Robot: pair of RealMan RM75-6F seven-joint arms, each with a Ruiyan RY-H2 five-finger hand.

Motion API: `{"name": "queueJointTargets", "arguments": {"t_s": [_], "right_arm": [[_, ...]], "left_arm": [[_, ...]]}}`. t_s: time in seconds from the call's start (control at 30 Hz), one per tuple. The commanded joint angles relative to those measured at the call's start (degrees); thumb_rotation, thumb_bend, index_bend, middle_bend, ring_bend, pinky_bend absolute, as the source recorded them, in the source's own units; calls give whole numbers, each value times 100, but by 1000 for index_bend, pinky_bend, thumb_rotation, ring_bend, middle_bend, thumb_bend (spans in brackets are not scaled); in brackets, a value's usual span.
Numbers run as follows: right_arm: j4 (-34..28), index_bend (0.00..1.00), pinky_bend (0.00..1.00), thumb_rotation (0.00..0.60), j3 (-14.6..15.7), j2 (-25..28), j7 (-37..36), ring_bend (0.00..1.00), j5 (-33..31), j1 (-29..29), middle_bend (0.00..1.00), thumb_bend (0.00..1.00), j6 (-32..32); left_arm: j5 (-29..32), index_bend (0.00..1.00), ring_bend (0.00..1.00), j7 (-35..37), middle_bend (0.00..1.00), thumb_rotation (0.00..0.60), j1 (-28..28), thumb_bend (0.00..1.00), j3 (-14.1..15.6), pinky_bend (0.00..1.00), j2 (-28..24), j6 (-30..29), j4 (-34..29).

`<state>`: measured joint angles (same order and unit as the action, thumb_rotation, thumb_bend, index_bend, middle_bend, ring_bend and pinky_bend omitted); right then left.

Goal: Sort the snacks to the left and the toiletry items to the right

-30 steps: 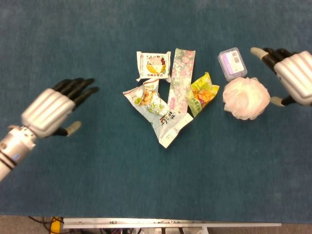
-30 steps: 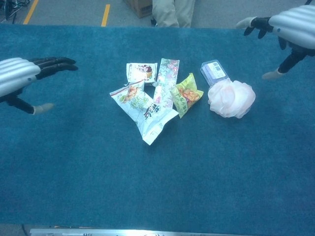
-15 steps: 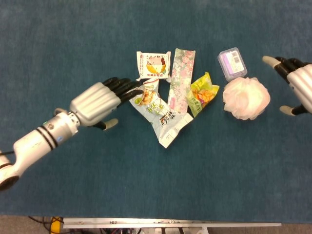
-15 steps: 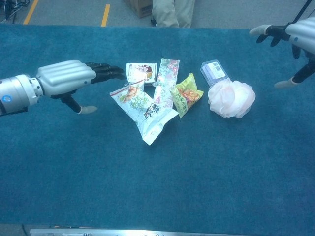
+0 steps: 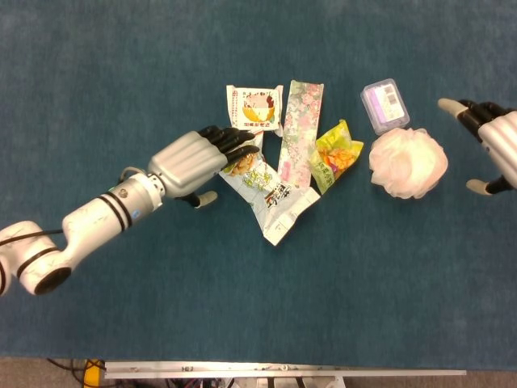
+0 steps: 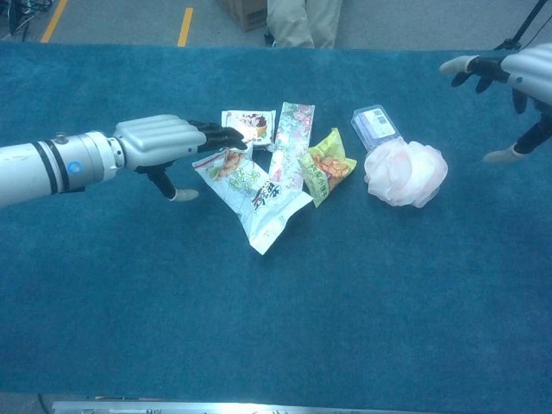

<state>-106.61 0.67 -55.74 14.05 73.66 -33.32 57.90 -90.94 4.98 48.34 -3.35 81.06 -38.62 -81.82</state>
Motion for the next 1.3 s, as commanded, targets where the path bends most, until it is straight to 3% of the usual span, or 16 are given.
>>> {"name": "queueJointTargets", "arguments": {"t_s": [0.03, 0.43, 0.57, 0.67, 0.77, 0.87, 1.07, 1.3], "right_arm": [[53, 10, 513, 600, -22, -24, -41, 262, 3, 22, 208, 0, -36], [208, 10, 513, 600, -94, -19, -264, 262, 79, 142, 208, 0, -109], [232, 10, 513, 600, -113, 2, -317, 262, 102, 188, 208, 0, -113], [237, 10, 513, 600, -129, 10, -346, 262, 117, 214, 208, 0, -110], [240, 10, 513, 600, -156, 16, -381, 262, 131, 238, 208, 0, -101], [233, 10, 513, 600, -180, 19, -405, 262, 151, 250, 208, 0, -101], [212, 10, 513, 600, -228, 27, -429, 262, 173, 288, 208, 0, -83], [189, 10, 513, 600, -265, 41, -415, 262, 161, 322, 208, 0, -81]], "left_arm": [[198, 0, 0, -74, 0, 600, 100, 325, -57, 113, 131, 107, 73], [748, 3, 13, -300, 1, 600, 232, 325, -27, 125, 472, 282, 204], [809, 146, 125, -262, 102, 600, 143, 324, -10, 192, 605, 60, 267], [844, 293, 270, -154, 256, 600, 94, 324, 20, 290, 641, -9, 268], [864, 368, 365, -34, 332, 600, 49, 325, 56, 400, 677, -70, 274], [884, 399, 411, 111, 356, 600, 9, 324, 87, 492, 690, -104, 252], [789, 476, 493, 302, 429, 600, -105, 324, 160, 581, 629, -344, 206], [666, 500, 517, 378, 466, 600, -215, 324, 248, 599, 145, -566, -40]]}}
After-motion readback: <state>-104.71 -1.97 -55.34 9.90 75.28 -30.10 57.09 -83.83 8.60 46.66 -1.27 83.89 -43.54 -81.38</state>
